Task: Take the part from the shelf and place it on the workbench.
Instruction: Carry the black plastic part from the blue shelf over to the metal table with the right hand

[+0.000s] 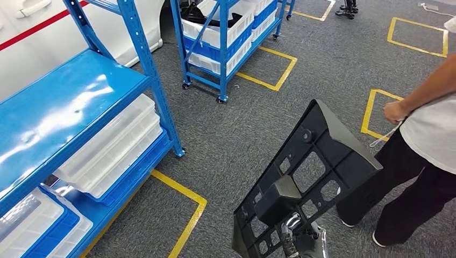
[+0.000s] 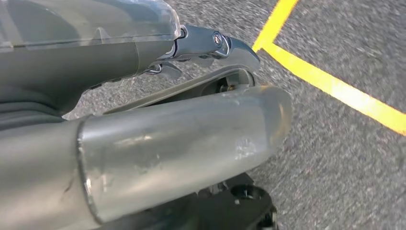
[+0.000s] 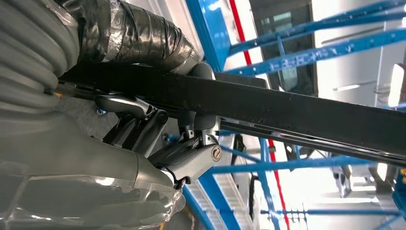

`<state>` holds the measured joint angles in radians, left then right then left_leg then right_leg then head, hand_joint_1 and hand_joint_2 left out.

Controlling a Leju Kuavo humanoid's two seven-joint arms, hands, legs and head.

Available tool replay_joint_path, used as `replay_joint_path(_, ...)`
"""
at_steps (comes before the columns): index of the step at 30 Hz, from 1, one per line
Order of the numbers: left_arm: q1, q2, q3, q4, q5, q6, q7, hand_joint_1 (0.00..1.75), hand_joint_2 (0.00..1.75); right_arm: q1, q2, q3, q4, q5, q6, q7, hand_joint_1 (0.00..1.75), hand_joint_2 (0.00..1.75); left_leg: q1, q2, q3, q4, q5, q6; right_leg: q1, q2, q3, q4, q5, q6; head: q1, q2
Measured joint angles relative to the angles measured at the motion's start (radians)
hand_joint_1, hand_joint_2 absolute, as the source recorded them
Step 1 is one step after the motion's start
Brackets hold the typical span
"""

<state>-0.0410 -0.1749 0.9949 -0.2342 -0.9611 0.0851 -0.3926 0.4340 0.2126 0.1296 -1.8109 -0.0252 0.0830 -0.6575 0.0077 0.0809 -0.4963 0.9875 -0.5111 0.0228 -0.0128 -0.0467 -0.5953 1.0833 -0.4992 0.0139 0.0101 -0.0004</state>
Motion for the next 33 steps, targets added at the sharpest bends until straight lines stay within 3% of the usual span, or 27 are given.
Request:
replay_joint_path(2,-0.002,0.0,0.0,0.0,-0.001,0.0,0.0,0.0,0.0,-0.001,0.0,0.0,0.0,0.0,0.0,0.0,1.75,1.75,-0.004,0.014,0.002,0.004,-0.007,-0.01,0.007,-0.017,0.028,-0.052,0.004,-0.012,0.0,0.0)
replay_joint_path(4,-0.005,0.0,0.0,0.0,-0.002,0.0,0.0,0.0,0.0,0.001,0.0,-0.001,0.0,0.0,0.0,0.0,1.75,1.75,-0.004,0.025,0.007,0.005,-0.01,-0.02,0.008,0.003,0.026,-0.054,0.008,-0.024,0.0,0.0)
replay_joint_path(6,-0.007,-0.001,0.0,0.0,-0.004,0.0,-0.001,0.0,0.0,0.002,0.0,-0.002,0.0,0.0,0.0,0.0,1.75,1.75,0.001,-0.001,-0.002,0.033,-0.037,-0.029,0.004,0.02,0.024,-0.06,0.015,-0.037,-0.001,0.0)
replay_joint_path(7,-0.006,-0.001,0.0,0.0,-0.005,0.0,-0.001,0.0,0.0,0.001,0.001,-0.002,-0.001,0.0,0.0,0.0,1.75,1.75,0.003,-0.024,-0.019,0.073,-0.065,-0.033,0.002,0.029,0.023,-0.063,0.018,-0.043,-0.001,0.0)
replay_joint_path(9,-0.003,-0.001,0.0,0.001,-0.006,0.0,-0.002,0.0,0.0,0.001,0.002,-0.002,0.0,0.0,0.0,0.0,1.75,1.75,0.004,-0.063,-0.077,0.203,-0.133,-0.038,0.002,0.049,0.019,-0.062,0.021,-0.049,-0.001,0.0)
replay_joint_path(10,-0.002,-0.001,0.0,0.002,-0.008,0.0,-0.002,0.0,0.0,0.002,0.003,-0.002,0.0,0.0,0.0,0.001,1.75,1.75,0.005,-0.069,-0.104,0.26,-0.152,-0.038,0.003,0.061,0.018,-0.061,0.021,-0.049,-0.001,0.0)
replay_joint_path(11,-0.001,-0.001,0.0,0.003,-0.009,0.0,-0.001,0.0,0.0,0.002,0.003,-0.002,0.0,0.0,0.0,0.001,1.75,1.75,0.005,-0.071,-0.12,0.291,-0.153,-0.038,0.003,0.075,0.017,-0.06,0.021,-0.05,-0.001,0.0)
replay_joint_path(12,0.0,-0.001,0.0,0.003,-0.01,0.0,-0.001,0.0,0.0,0.002,0.003,-0.002,0.0,0.0,0.0,0.001,1.75,1.75,0.005,-0.073,-0.118,0.28,-0.131,-0.037,0.004,0.089,0.018,-0.058,0.021,-0.05,-0.001,0.0)
replay_joint_path(13,0.0,-0.001,0.0,0.004,-0.01,0.0,-0.001,0.0,0.0,0.002,0.004,-0.002,0.0,0.0,0.0,0.001,1.75,1.75,0.005,-0.077,-0.099,0.233,-0.094,-0.035,0.004,0.103,0.019,-0.057,0.021,-0.049,-0.001,0.0)
replay_joint_path(15,0.0,-0.001,0.0,0.004,-0.012,-0.001,-0.001,0.0,0.0,0.002,0.006,-0.002,0.0,0.0,0.001,0.002,1.75,1.75,0.005,-0.115,-0.044,0.098,-0.024,-0.027,0.004,0.13,0.02,-0.054,0.021,-0.046,0.0,0.0)
replay_joint_path(17,-0.001,0.0,0.0,0.004,-0.013,-0.001,0.0,0.0,0.0,0.002,0.009,-0.003,0.0,0.0,0.003,0.004,1.75,1.75,0.005,-0.152,-0.016,0.025,-0.002,-0.02,0.003,0.151,0.013,-0.05,0.023,-0.036,0.0,0.0)
replay_joint_path(18,-0.003,0.0,0.0,0.005,-0.014,-0.001,0.0,0.0,0.0,0.002,0.01,-0.003,-0.001,-0.001,0.004,0.005,1.75,1.75,0.003,-0.157,-0.015,0.021,-0.005,-0.017,0.002,0.161,0.009,-0.05,0.026,-0.029,-0.001,0.0)
replay_joint_path(20,-0.006,0.0,0.0,0.005,-0.014,-0.001,0.001,0.0,0.0,0.005,0.012,-0.005,-0.001,-0.001,0.006,0.007,1.75,1.75,0.003,-0.137,-0.012,0.012,0.001,-0.008,-0.001,0.173,0.002,-0.049,0.029,-0.015,0.0,0.0)
replay_joint_path(22,-0.006,-0.001,0.0,0.005,-0.015,-0.001,0.002,0.0,0.0,0.006,0.013,-0.006,-0.002,-0.001,0.007,0.007,1.75,1.75,0.006,-0.11,-0.008,-0.001,0.011,0.007,0.003,0.131,-0.019,-0.008,0.0,-0.007,0.001,0.0)
replay_joint_path(24,-0.003,-0.001,0.0,0.005,-0.017,-0.001,0.003,0.0,0.0,0.005,0.013,-0.007,-0.003,-0.001,0.007,0.007,1.75,1.75,0.004,-0.082,-0.01,-0.005,0.014,0.015,0.005,0.073,-0.073,0.107,-0.067,-0.004,0.002,0.0)
replay_joint_path(26,-0.001,-0.001,0.0,0.005,-0.017,-0.002,0.003,0.0,0.0,0.006,0.013,-0.008,-0.003,-0.001,0.007,0.007,1.75,1.75,0.001,-0.052,-0.012,-0.004,0.013,0.016,0.002,0.056,-0.121,0.212,-0.107,-0.001,0.002,0.0)
replay_joint_path(27,-0.001,-0.001,0.0,0.005,-0.017,-0.002,0.003,0.0,0.0,0.006,0.013,-0.008,-0.003,-0.001,0.007,0.007,1.75,1.75,0.001,-0.037,-0.013,-0.003,0.012,0.016,0.001,0.052,-0.122,0.219,-0.101,0.0,0.002,0.0)
replay_joint_path(28,-0.002,-0.001,0.0,0.005,-0.018,-0.002,0.003,0.0,0.0,0.007,0.013,-0.009,-0.003,-0.001,0.008,0.007,1.75,1.75,0.0,-0.025,-0.012,-0.002,0.01,0.014,0.0,0.047,-0.101,0.186,-0.077,0.0,0.002,0.0)
replay_joint_path(30,-0.004,-0.002,0.0,0.005,-0.021,-0.002,0.003,0.0,0.0,0.006,0.013,-0.009,-0.003,-0.001,0.008,0.007,1.75,1.75,-0.001,-0.003,-0.008,0.0,0.004,0.008,0.002,0.012,-0.023,0.051,-0.02,-0.004,0.002,0.0)
replay_joint_path(32,-0.004,-0.002,0.0,0.005,-0.024,-0.003,0.003,0.0,0.0,0.005,0.014,-0.009,-0.004,-0.001,0.011,0.008,1.75,1.75,-0.006,0.014,-0.003,0.004,-0.003,-0.001,0.01,-0.018,0.028,-0.043,0.004,-0.013,0.001,0.0)
replay_joint_path(33,-0.005,-0.002,0.0,0.005,-0.025,-0.003,0.003,0.0,0.0,0.004,0.014,-0.009,-0.004,-0.001,0.012,0.008,1.75,1.75,-0.008,0.022,-0.001,0.005,-0.005,-0.006,0.015,-0.022,0.033,-0.056,0.002,-0.018,0.001,0.0)
